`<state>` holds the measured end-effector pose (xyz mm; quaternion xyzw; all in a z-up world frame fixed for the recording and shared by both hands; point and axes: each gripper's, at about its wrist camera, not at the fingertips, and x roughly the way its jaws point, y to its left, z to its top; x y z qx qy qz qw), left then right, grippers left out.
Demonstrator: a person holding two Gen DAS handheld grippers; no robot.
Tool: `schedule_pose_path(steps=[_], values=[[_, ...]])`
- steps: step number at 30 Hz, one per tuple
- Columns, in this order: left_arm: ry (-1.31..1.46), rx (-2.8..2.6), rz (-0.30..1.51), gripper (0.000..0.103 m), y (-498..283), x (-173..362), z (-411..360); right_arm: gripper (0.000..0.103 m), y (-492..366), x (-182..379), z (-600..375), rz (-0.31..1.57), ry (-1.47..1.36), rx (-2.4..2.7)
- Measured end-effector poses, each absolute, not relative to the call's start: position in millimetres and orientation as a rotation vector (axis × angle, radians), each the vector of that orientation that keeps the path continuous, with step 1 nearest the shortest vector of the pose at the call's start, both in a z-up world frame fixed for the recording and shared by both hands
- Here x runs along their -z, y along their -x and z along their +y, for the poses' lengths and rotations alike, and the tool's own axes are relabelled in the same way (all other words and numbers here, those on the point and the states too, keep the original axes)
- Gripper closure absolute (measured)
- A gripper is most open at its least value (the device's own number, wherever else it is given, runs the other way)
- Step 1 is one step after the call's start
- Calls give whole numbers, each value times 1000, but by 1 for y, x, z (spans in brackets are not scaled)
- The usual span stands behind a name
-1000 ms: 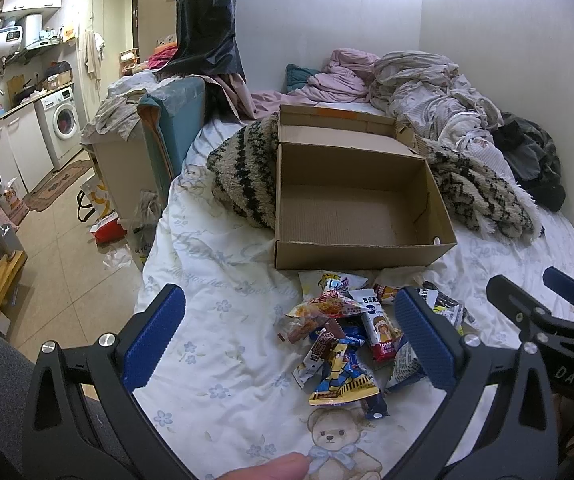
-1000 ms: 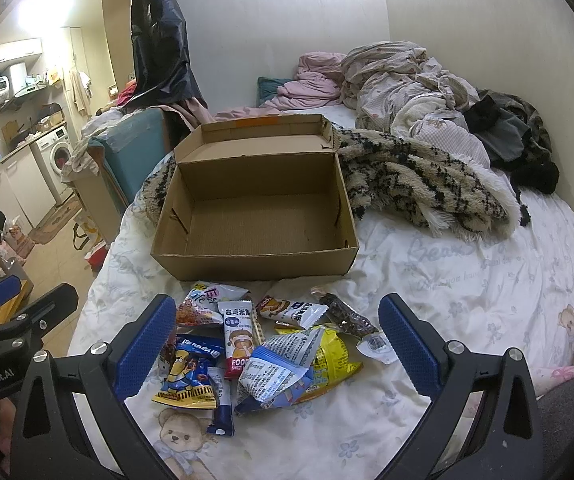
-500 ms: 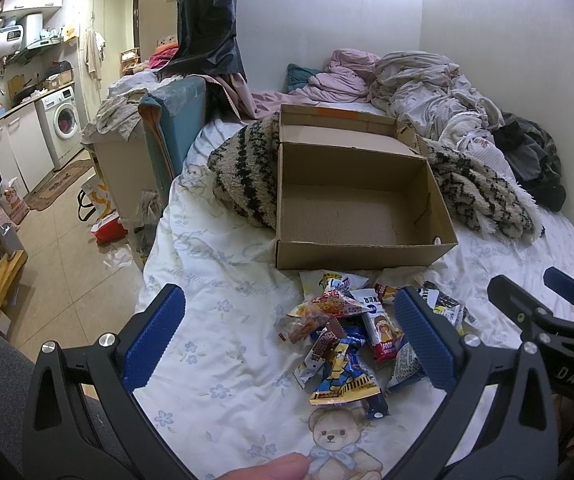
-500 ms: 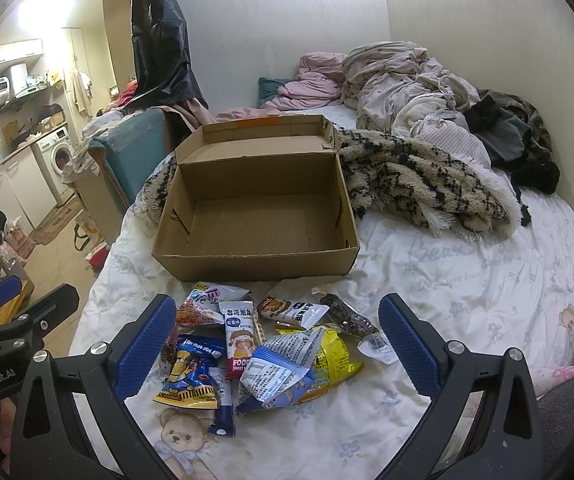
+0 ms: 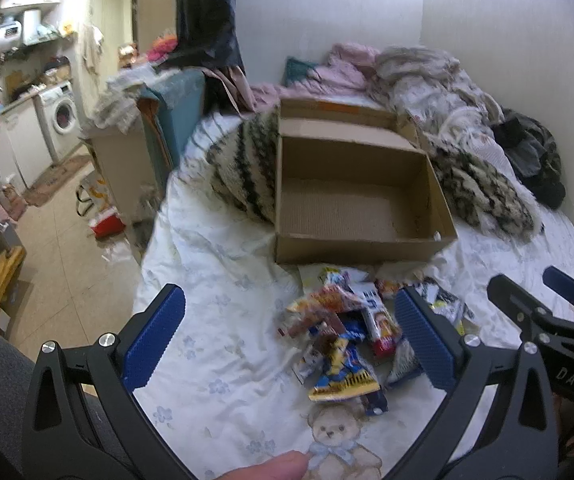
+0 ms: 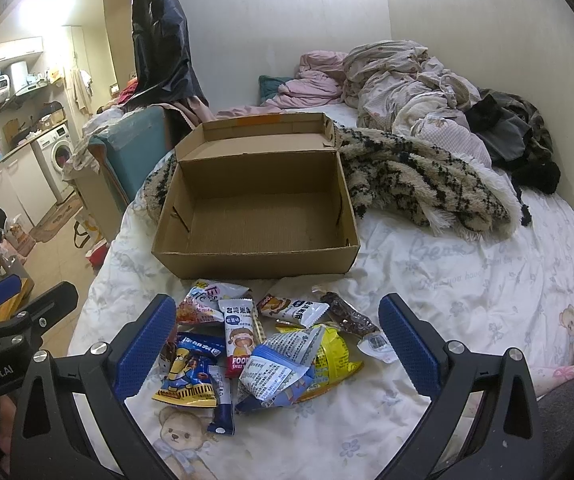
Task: Organize snacks
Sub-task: 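Grasp the large blue-and-white snack bag with the right gripper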
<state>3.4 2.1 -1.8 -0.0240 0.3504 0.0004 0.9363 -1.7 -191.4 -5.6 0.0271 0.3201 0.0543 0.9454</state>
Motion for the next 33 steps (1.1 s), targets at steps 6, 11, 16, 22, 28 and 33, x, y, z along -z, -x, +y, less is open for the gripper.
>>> schedule_pose_path(steps=[6,11,16,22,28,33], values=[[52,-26,754,0,-12,12,14,0,0,18,-198,679,-89,-99],[58,-85,857,0,-23,23,22,0,-17,26,-213,821,-171,-106],[126,-74,974,0,-35,38,30,6,-42,61,-213,1093,-279,-211],[162,-70,988,0,-37,39,34,8,-51,96,-223,1248,-351,-127],[169,-51,1011,0,-41,41,32,24,-54,106,-209,1302,-408,-192],[162,-37,1031,0,-45,44,30,24,-82,124,-202,1367,-413,-135]])
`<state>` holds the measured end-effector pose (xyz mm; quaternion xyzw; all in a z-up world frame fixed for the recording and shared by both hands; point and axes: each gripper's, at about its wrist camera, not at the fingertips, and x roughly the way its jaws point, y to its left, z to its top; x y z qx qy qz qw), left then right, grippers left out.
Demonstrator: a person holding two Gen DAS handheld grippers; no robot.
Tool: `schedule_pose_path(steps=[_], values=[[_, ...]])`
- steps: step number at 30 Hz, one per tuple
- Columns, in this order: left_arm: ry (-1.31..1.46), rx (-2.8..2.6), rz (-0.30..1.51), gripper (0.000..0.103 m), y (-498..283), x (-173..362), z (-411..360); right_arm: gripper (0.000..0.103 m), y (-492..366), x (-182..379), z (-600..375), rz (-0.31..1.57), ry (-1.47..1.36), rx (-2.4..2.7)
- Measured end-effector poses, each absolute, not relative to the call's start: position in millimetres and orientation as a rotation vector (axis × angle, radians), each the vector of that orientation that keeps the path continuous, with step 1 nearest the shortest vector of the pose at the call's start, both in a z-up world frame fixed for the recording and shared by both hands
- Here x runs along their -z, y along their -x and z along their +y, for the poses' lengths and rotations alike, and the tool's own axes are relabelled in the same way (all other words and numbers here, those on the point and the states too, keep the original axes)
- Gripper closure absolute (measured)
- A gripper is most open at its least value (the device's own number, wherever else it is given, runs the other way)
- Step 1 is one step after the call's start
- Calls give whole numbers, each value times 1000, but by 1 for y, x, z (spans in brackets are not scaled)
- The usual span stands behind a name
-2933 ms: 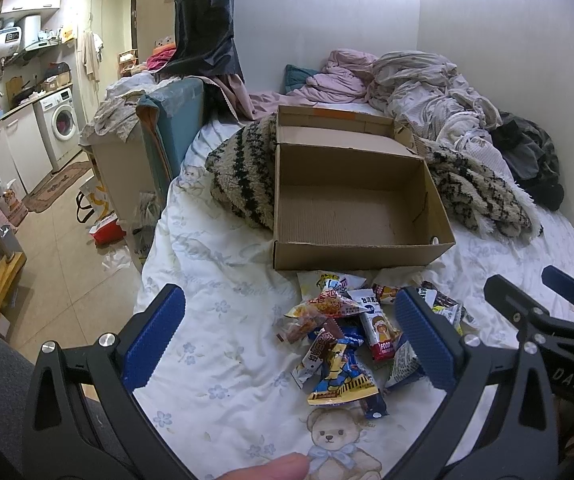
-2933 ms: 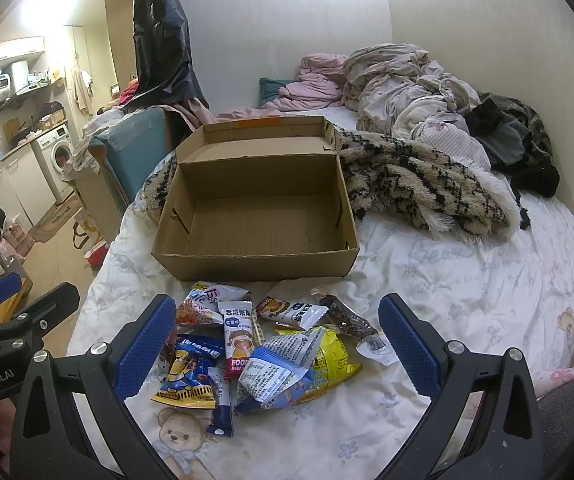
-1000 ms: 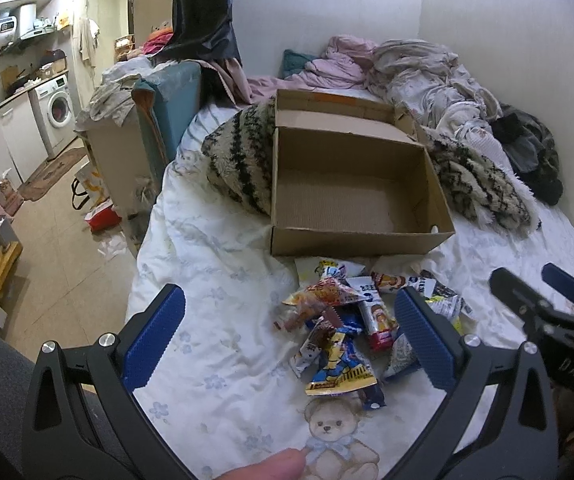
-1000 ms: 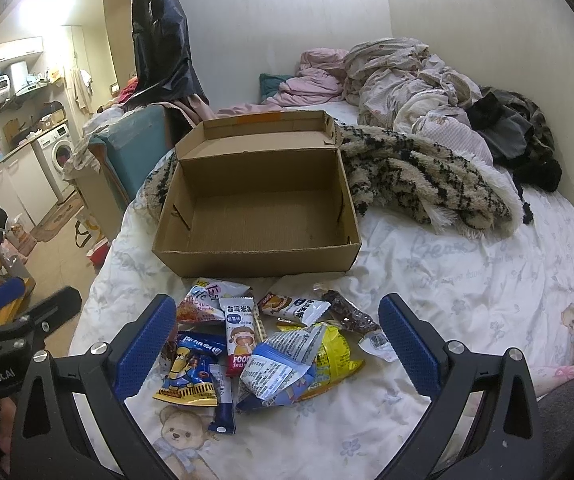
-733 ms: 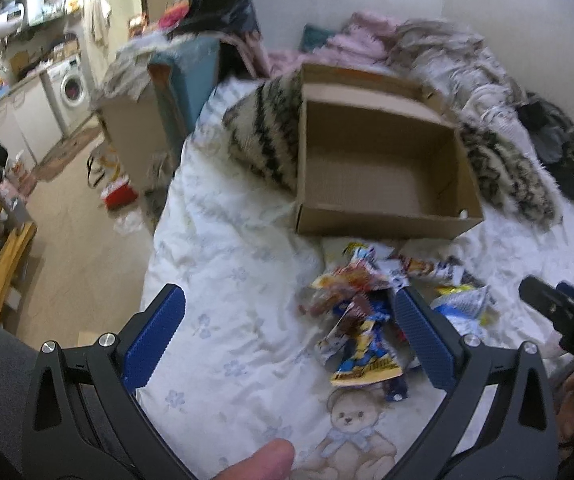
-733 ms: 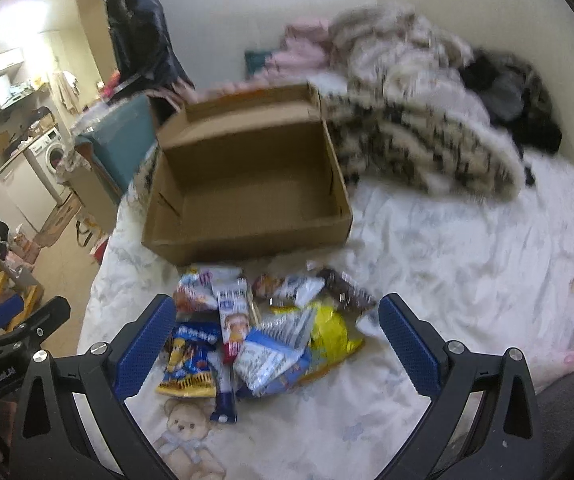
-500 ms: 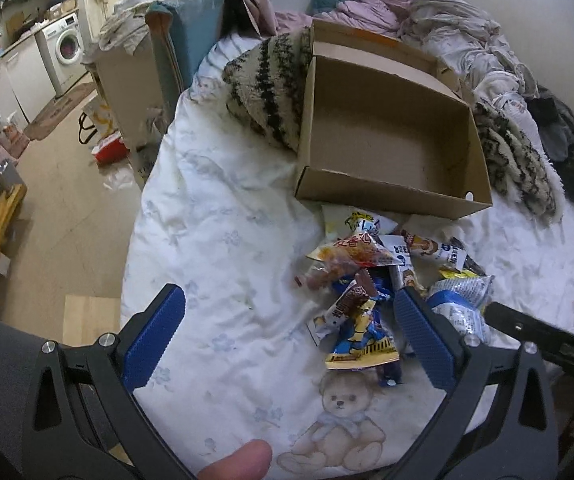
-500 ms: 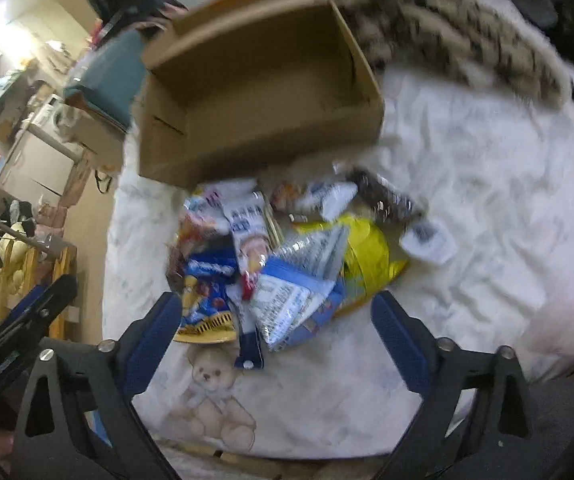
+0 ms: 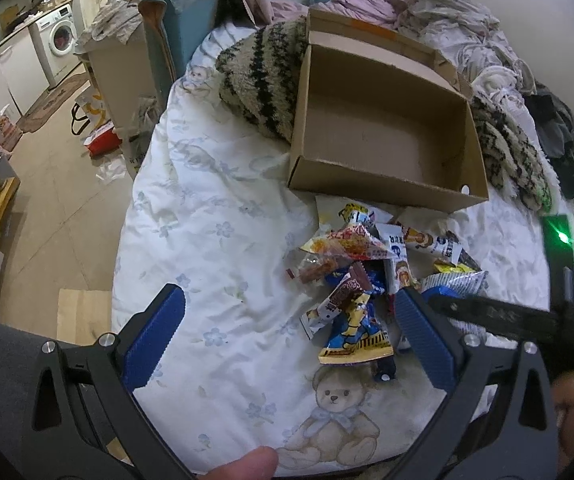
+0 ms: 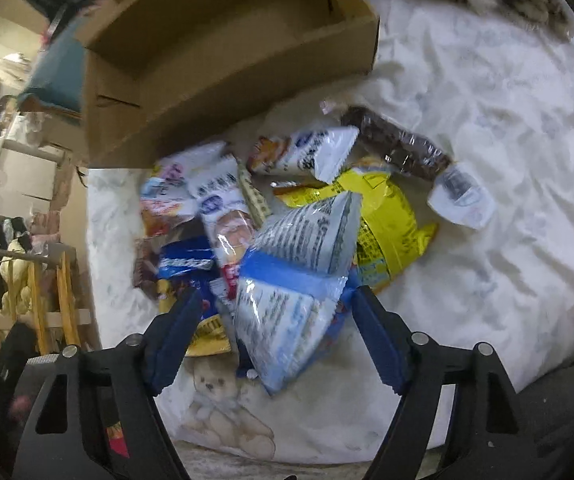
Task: Organize snacks
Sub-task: 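Grasp the large blue-and-white snack bag with the right gripper, then grasp the brown chocolate bar with the left gripper while the right gripper holds the blue-white bag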
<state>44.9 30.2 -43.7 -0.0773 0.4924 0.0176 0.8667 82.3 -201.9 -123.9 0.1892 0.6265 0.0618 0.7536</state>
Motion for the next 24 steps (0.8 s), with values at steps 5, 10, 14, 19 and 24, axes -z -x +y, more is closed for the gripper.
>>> schedule_pose_path(steps=[5,10,14,19,24], values=[[150,-25,1058,0,-46,50,28,36,-90,138,-194,1432,-376,-89],[155,-13,1093,0,-49,58,27,48,-82,138,-189,1446,-348,-120],[146,-2,1120,0,-50,66,24,51,-76,124,-194,1422,-372,-170],[146,-3,1168,0,-52,78,23,51,-66,98,-204,1368,-385,-264],[163,42,1223,2,-55,92,15,51,-60,80,-241,1242,-447,-274]])
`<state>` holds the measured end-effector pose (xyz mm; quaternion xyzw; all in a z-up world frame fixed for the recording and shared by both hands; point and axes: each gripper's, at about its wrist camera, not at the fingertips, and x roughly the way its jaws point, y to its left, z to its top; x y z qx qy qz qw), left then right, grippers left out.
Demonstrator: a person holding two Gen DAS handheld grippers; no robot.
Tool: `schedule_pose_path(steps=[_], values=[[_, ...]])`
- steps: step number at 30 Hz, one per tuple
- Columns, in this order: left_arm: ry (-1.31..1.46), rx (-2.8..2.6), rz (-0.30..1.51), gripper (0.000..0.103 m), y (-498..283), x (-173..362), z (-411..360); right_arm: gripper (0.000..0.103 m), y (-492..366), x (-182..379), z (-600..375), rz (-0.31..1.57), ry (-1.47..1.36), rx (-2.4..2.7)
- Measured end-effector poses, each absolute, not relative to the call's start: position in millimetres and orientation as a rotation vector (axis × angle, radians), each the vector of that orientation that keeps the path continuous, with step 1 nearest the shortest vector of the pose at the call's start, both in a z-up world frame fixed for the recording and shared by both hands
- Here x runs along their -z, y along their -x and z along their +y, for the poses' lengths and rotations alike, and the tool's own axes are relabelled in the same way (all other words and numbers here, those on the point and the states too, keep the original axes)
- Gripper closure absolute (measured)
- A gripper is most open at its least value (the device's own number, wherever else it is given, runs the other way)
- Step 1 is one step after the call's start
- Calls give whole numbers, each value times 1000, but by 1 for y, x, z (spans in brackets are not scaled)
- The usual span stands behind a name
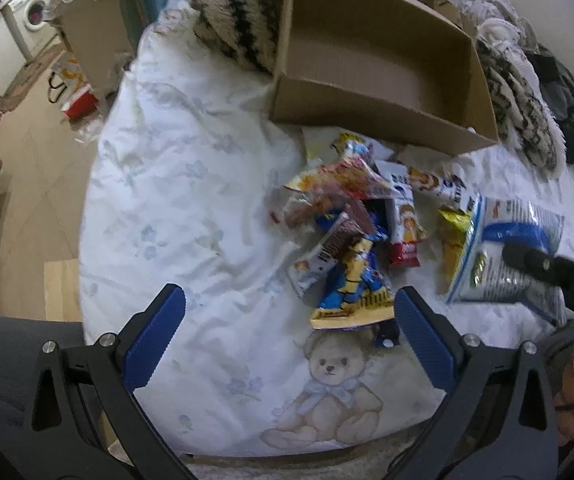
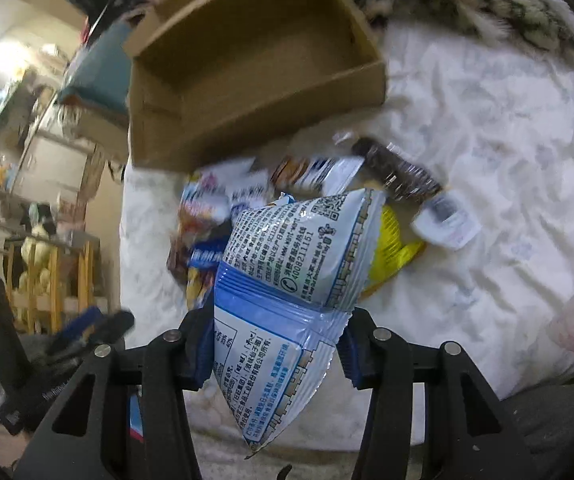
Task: Organize snacks
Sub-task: 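Grasp the brown chocolate bar with the left gripper while the right gripper holds the blue-white bag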
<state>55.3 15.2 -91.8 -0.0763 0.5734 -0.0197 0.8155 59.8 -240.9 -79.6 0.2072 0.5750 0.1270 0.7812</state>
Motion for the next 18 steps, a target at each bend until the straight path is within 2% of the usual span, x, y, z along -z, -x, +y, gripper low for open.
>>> schedule_pose_path(steps=[4,6,13,15,18], values=[[109,95,1248,12,-59,99,-1,51,-68,83,-247,1232,-511,-253],[111,111,1251,23,-64,101,-4,51,-68,84,-248,1228,-527,-258],[97,144,1234,37,-91,109,-20,51,-69,87,-239,1213,-532,-257],[80,142,1235,50,-99,115,-26,51,-69,88,-240,1214,-535,-257],[71,121,1248,66,-109,126,-27,51,-69,87,-239,1207,-526,-257]])
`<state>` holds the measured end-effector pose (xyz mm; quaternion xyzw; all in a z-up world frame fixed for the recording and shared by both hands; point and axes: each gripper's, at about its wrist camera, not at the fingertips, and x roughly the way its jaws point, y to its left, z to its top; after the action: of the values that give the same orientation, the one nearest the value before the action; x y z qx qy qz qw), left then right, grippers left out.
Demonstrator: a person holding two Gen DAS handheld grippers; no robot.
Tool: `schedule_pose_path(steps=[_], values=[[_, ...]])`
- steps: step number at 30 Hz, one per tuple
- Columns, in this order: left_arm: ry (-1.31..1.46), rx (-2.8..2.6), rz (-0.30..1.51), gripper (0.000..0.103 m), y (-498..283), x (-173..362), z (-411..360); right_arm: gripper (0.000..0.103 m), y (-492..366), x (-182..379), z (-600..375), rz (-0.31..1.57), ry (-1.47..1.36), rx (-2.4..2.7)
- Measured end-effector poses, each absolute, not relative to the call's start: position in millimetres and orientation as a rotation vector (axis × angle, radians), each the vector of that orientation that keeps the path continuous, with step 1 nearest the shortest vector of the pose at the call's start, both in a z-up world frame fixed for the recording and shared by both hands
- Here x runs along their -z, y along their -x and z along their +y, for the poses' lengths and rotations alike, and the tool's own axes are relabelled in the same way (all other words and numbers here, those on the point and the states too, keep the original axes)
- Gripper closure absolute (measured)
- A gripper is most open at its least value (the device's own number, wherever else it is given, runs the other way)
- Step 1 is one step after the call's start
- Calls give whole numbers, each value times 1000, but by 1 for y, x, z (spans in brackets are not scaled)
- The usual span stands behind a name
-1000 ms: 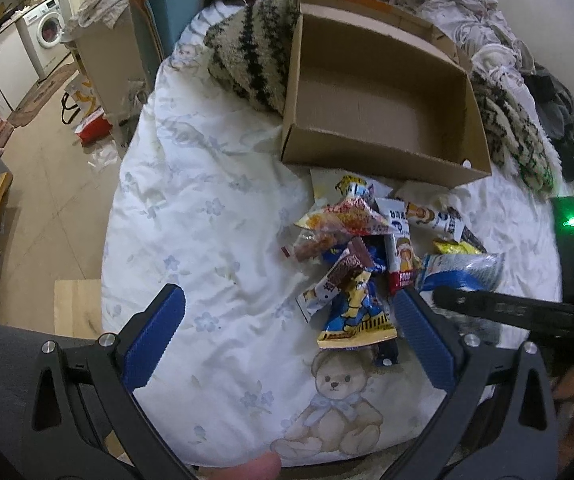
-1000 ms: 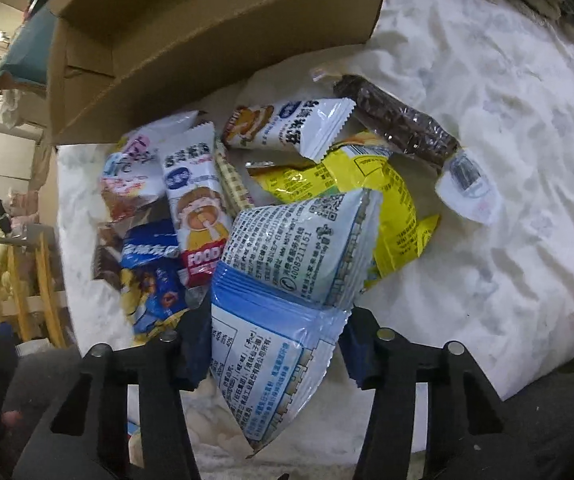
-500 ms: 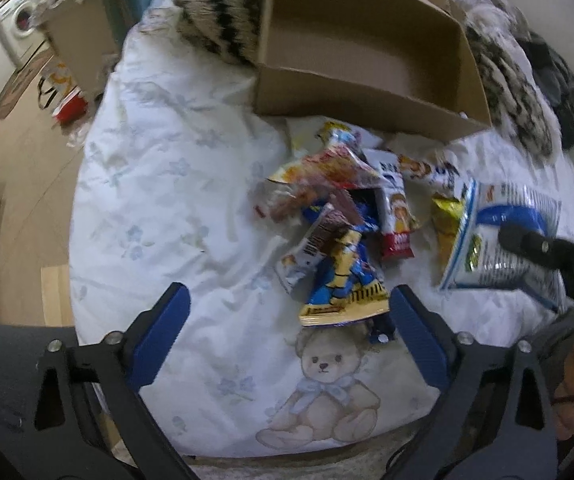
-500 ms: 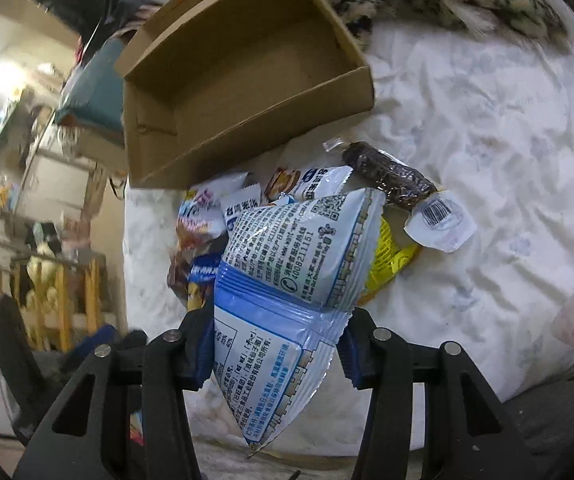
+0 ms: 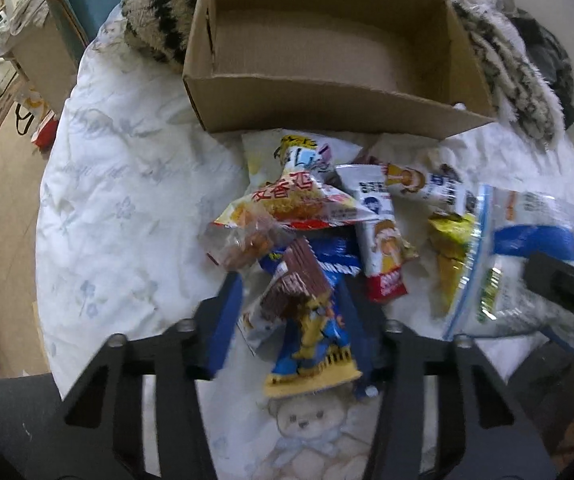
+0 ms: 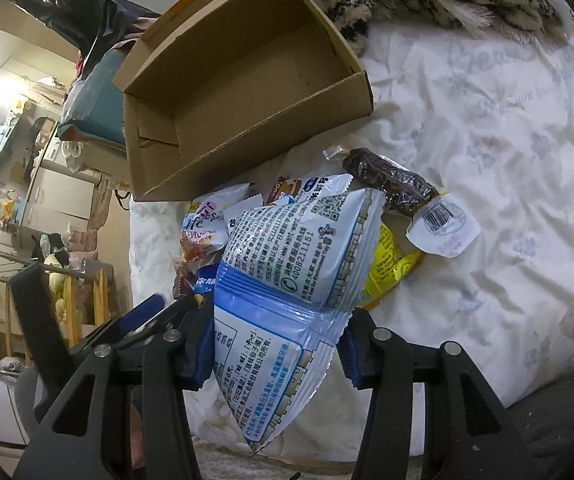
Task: Organize snacks
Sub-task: 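Grasp the brown chocolate bar with the left gripper while the right gripper holds the blue-white bag, then lower both held snacks into the cardboard box and open both grippers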
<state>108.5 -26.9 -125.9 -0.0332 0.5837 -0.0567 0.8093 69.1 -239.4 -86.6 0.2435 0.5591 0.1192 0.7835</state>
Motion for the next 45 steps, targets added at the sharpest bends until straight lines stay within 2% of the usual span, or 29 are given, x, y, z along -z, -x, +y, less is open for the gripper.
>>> schedule_pose_path(steps=[1,3,5,16,20,31,38,45], values=[[77,120,1246,68,-111,129,-26,51,-69,86,-239,1203,-516,-256],[98,108,1233,84,-114,131,-22,51,-68,85,-239,1200,-504,-253],[142,111,1224,86,-112,129,-16,51,-68,85,-237,1198,-495,-252],[210,83,1202,87,-83,98,3,51,-67,81,-231,1181,-451,-264],[208,94,1137,87,-76,66,6,51,-65,78,-233,1169,-477,-285],[224,111,1017,87,-146,-7,18,51,-109,22,-227,1011,-424,-405],[191,119,1003,87,-199,-8,5,51,-171,11,-231,998,-420,-382],[164,106,1018,87,-230,29,-7,51,-225,37,-225,1033,-393,-383]])
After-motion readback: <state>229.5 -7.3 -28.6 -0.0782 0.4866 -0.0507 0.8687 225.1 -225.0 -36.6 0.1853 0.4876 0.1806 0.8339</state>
